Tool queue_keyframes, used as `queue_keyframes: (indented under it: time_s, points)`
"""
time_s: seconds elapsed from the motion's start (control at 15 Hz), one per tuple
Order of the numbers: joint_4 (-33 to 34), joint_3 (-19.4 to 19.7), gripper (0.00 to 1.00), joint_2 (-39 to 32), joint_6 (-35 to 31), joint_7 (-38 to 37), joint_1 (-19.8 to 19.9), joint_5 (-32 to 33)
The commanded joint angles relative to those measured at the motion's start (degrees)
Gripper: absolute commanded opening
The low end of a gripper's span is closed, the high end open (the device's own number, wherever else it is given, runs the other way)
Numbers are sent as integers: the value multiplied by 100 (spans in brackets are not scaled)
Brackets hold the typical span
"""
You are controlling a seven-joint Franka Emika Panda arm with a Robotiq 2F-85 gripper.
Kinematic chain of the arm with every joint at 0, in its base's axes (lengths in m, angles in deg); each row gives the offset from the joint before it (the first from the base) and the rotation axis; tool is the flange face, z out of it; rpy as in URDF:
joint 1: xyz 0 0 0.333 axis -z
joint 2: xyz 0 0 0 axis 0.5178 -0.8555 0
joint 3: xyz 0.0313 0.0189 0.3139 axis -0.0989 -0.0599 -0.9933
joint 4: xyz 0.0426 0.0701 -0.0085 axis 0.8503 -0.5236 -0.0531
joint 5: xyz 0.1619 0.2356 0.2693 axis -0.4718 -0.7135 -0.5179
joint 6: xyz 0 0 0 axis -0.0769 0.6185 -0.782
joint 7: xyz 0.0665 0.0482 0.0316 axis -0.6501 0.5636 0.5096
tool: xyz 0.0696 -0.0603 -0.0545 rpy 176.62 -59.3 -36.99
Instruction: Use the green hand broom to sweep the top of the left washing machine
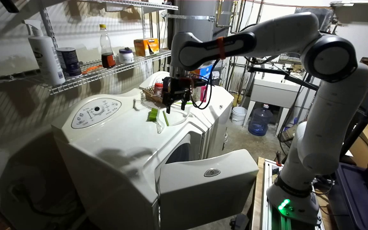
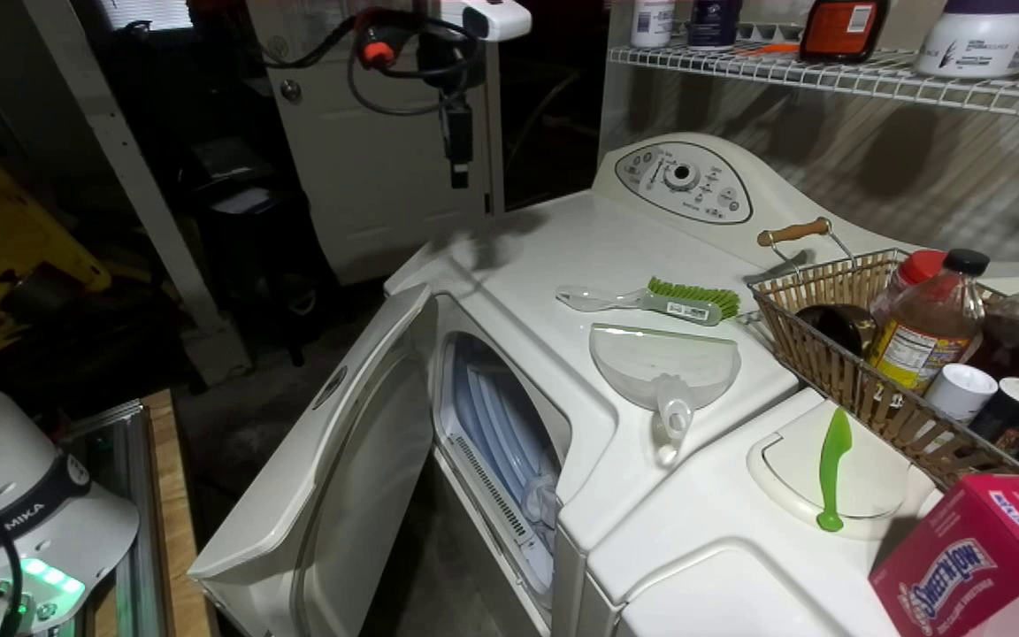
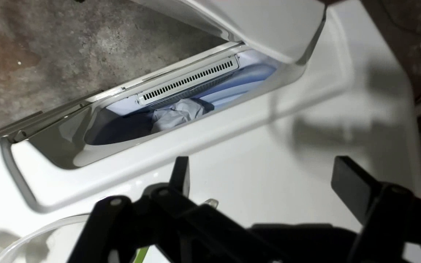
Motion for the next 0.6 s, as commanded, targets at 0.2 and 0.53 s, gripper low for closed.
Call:
queue_keyframes:
  time_s: [0.2,0.53]
  points:
    - [2269,372,100,-2006,480,-1593,-22,171]
    - [2426,410,100,-2318,403,-1674,-21,168]
